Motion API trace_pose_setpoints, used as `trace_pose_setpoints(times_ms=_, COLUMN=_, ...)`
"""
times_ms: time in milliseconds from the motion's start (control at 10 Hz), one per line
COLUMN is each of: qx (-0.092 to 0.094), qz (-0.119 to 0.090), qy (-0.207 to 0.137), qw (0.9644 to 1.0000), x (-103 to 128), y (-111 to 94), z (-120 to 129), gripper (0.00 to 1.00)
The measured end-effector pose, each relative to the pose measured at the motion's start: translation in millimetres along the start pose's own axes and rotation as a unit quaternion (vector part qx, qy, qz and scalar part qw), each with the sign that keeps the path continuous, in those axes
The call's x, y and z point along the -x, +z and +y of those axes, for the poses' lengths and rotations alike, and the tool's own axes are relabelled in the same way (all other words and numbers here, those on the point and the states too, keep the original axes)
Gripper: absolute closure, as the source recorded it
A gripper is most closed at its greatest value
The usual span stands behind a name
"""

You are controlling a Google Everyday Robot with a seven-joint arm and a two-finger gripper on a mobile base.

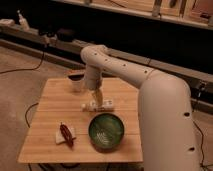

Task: Drag the ceramic bowl in a circle

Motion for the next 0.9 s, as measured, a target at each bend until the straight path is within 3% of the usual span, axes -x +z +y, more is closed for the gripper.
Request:
trace_pose_setpoints(times_ms=400, qx=0.0, qz=0.001, qy=-0.002, qw=1.0, x=0, y=0, z=0, gripper=0.2)
trace_pose_setpoints(times_ms=600, qx=0.003, qz=0.017, qy=-0.028, qw=0.9995, x=-7, y=-1, z=7, gripper=0.2)
trace_pose_setpoints(times_ms=800, qx=-0.003, qz=0.044, qy=-0.087, qw=0.9953, x=-23, y=-4, z=25, gripper=0.2)
trace_pose_setpoints(times_ms=900, qx=-0.017, qz=0.059, qy=-0.141, qw=0.988, x=-27, y=-8, z=39, gripper=0.2)
